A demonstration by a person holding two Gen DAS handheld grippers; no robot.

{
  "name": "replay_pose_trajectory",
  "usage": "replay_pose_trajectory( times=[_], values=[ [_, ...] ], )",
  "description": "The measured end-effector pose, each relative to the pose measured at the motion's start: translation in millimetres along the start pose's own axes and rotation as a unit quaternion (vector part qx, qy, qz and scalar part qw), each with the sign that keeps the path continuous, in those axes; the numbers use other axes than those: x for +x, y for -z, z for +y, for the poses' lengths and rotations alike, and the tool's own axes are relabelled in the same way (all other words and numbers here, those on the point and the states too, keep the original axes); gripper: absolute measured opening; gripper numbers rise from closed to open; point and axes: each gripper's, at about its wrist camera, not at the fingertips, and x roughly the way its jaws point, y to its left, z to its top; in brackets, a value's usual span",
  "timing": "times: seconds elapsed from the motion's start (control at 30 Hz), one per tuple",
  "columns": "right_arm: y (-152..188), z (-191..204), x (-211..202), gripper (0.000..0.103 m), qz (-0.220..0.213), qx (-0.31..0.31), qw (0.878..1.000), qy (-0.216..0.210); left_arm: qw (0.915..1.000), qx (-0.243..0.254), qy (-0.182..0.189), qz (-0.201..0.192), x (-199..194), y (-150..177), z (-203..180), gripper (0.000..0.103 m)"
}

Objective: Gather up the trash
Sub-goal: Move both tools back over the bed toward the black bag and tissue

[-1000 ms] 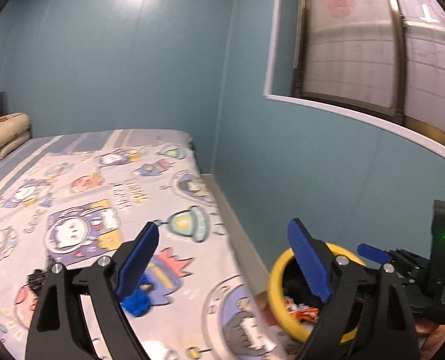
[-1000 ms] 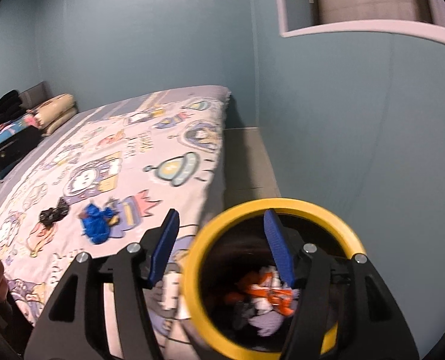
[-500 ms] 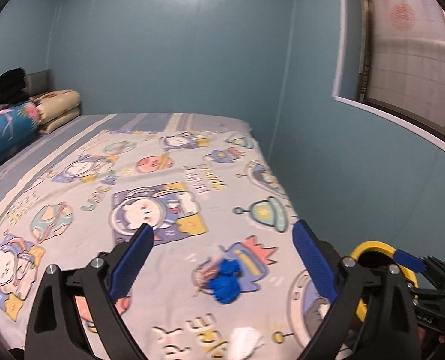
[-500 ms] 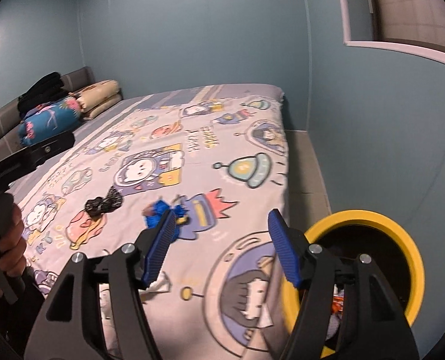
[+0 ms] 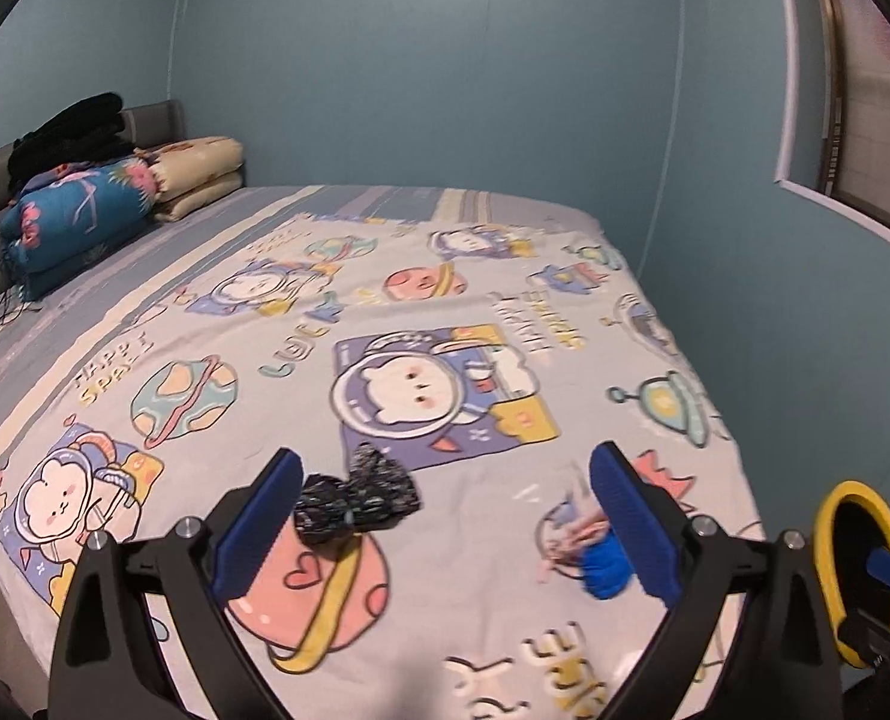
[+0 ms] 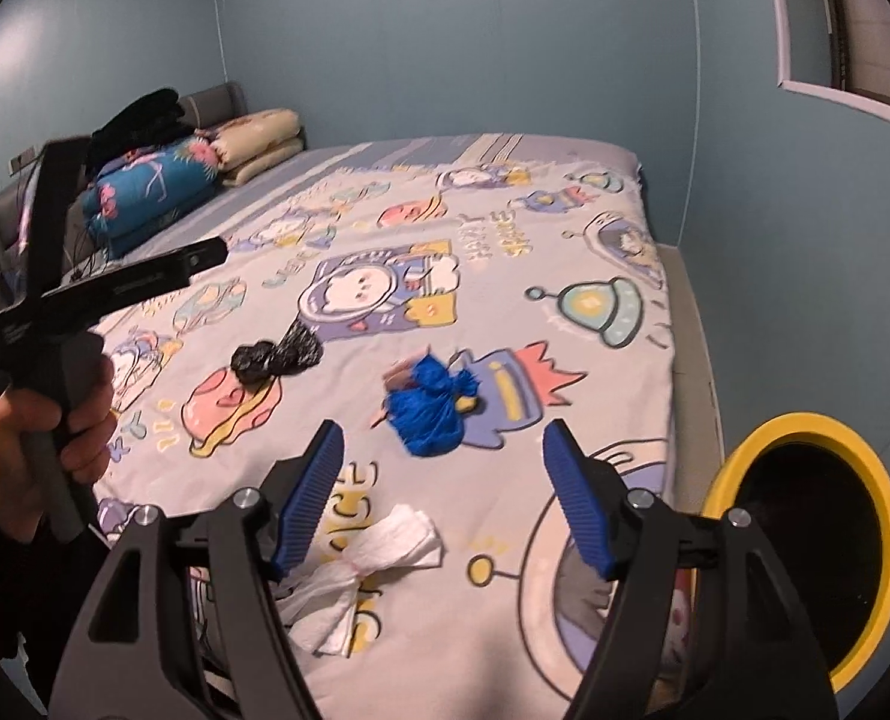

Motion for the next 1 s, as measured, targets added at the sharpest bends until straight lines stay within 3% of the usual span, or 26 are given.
replay_pose_trajectory(
  times=[0.53,0.73,1.0],
  values=[
    [48,46,68,0.065,0.105,-0.021,0.994,-0.029,0.9955,-0.014,-0.066,0.066,109,33,58,0.093],
    [72,63,96,0.065,0.156,-0.029,0.987,-0.031,0.9929,-0.018,-0.078,0.088,144,47,79,0.093],
    [87,66,117,0.057,0.194,-0.03,0.98,-0.02,0.9905,-0.03,-0.061,0.119,176,57,92,0.092]
  ],
)
